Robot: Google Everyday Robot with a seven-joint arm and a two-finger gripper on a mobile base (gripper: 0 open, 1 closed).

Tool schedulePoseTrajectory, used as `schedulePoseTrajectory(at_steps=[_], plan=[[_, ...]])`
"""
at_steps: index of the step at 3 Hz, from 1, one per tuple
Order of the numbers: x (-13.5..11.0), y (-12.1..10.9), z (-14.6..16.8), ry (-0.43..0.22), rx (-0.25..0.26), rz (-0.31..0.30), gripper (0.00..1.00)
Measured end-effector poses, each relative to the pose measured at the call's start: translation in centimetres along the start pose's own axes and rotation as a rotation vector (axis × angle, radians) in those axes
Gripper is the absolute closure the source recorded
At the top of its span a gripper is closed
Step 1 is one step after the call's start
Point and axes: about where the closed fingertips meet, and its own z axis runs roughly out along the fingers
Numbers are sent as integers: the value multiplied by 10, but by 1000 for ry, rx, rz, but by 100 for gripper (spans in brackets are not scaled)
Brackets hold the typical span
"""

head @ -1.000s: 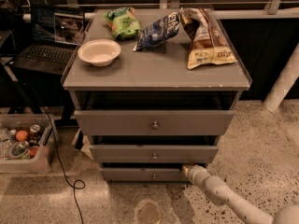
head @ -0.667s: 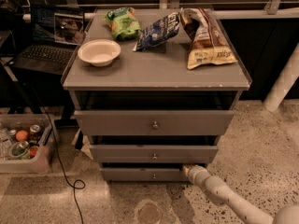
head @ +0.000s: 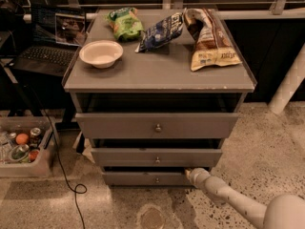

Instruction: Open bottom drawer

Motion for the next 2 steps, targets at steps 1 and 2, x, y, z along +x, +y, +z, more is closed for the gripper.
schedulePoseTrajectory(at_steps=[1, 2], plan=[[0, 0, 0, 0, 0, 0, 100], [3, 0, 1, 26, -3, -1, 100]])
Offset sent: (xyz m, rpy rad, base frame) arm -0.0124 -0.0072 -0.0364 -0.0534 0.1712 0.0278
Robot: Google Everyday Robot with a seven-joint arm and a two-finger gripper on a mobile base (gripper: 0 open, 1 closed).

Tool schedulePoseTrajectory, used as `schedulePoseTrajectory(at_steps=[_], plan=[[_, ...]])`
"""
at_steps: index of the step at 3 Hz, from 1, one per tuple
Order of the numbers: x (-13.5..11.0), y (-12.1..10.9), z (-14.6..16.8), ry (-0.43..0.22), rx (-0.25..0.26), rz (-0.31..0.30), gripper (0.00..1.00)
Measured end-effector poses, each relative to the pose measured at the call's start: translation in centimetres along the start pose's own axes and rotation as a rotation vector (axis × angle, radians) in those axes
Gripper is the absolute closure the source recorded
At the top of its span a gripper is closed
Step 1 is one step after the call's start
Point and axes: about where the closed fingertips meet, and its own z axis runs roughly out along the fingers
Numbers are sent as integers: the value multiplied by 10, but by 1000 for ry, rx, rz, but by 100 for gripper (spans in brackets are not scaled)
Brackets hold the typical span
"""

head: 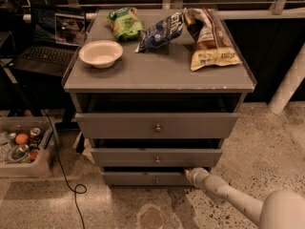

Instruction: Open bottom drawer

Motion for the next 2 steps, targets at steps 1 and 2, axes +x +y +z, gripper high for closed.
schedulePoseTrajectory(at_steps=[1, 2], plan=[[3, 8, 1, 52, -36, 5, 100], [1, 8, -1, 53, -36, 5, 100]])
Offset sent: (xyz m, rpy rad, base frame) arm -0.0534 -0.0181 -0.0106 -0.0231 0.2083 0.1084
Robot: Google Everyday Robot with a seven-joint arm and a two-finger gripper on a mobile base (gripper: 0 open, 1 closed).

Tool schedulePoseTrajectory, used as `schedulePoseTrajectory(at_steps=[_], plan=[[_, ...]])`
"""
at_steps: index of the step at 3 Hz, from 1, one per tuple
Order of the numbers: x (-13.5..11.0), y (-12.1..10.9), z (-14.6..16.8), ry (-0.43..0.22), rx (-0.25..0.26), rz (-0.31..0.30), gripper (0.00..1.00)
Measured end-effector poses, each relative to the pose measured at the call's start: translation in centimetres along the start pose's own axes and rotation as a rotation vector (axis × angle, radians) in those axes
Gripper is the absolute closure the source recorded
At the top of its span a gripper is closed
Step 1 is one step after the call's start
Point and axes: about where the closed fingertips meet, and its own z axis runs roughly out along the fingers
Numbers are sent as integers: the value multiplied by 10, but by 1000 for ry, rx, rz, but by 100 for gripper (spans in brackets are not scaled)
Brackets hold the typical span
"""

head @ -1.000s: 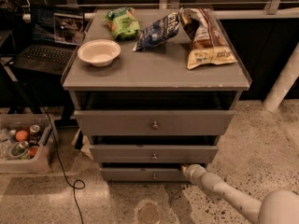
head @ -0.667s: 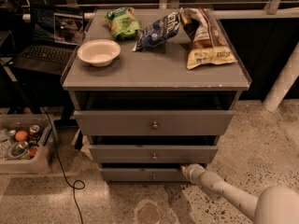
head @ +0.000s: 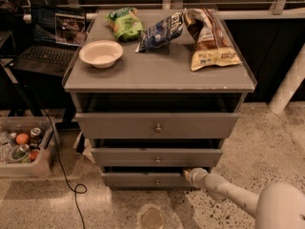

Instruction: Open bottom drawer

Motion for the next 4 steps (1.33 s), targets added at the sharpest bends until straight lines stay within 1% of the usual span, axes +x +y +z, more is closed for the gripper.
schedulePoseTrajectory(at_steps=[1, 2, 3, 4], plan=[[7, -4, -10, 24, -11, 10, 100], [18, -8, -27, 52, -24, 31, 100], [18, -8, -27, 52, -24, 31, 100], [29, 0, -21, 78, -30, 18, 100]])
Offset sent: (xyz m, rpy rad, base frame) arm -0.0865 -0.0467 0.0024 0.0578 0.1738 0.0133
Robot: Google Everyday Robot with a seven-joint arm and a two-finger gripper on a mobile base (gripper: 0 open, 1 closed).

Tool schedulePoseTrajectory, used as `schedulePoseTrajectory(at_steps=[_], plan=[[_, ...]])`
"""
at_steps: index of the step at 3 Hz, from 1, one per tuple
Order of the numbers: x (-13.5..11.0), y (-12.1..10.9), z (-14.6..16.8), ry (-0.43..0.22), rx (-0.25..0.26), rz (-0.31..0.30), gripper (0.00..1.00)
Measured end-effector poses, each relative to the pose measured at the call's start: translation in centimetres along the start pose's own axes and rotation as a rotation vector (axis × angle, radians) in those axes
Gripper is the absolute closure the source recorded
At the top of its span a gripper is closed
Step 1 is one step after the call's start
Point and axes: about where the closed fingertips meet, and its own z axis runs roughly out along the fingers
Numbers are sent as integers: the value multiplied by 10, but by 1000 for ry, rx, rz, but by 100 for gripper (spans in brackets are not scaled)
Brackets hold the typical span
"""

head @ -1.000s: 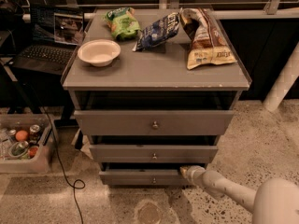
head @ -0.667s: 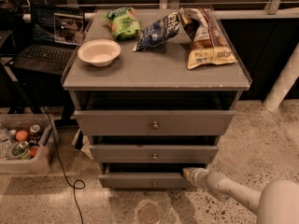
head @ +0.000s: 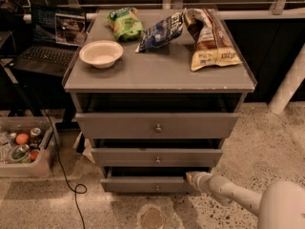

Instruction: Open bottom drawer

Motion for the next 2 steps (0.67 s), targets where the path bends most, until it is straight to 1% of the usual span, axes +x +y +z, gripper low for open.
schedulePoseTrajectory(at_steps=[2], plan=[[-1, 3, -2, 8, -2, -2, 100]])
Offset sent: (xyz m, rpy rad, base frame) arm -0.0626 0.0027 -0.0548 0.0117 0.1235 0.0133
